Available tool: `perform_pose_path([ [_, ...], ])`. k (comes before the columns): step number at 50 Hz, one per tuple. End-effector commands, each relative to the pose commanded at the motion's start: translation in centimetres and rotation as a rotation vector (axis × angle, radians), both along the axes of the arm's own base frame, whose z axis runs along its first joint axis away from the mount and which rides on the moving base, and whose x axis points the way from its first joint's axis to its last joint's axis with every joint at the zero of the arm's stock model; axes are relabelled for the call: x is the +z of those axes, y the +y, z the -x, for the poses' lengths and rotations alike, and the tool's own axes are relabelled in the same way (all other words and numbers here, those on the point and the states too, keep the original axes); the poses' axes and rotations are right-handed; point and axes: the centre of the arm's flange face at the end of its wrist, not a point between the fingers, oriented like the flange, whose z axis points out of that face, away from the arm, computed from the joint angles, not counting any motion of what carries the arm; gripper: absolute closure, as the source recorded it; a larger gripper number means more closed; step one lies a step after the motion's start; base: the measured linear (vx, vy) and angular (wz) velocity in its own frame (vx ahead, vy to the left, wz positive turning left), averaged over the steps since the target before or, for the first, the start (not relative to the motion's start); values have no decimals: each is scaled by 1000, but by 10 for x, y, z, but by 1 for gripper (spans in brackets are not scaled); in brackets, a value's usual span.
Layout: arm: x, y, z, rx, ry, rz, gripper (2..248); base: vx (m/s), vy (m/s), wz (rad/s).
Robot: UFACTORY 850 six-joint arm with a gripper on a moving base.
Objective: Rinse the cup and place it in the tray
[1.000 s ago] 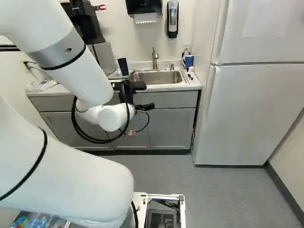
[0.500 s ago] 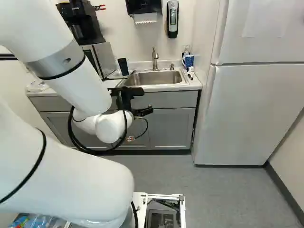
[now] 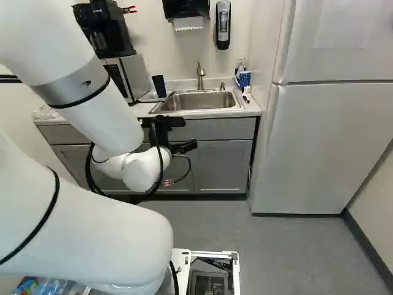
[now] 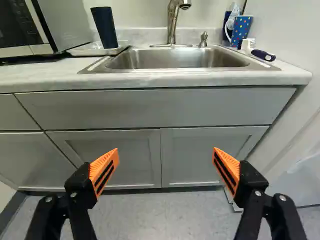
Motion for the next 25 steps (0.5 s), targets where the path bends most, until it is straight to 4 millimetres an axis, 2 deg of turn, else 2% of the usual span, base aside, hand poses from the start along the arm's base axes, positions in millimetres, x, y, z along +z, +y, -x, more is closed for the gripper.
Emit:
perform_pose_path([
  [25, 0, 0, 0, 0, 0, 0, 3, 0, 0, 0],
])
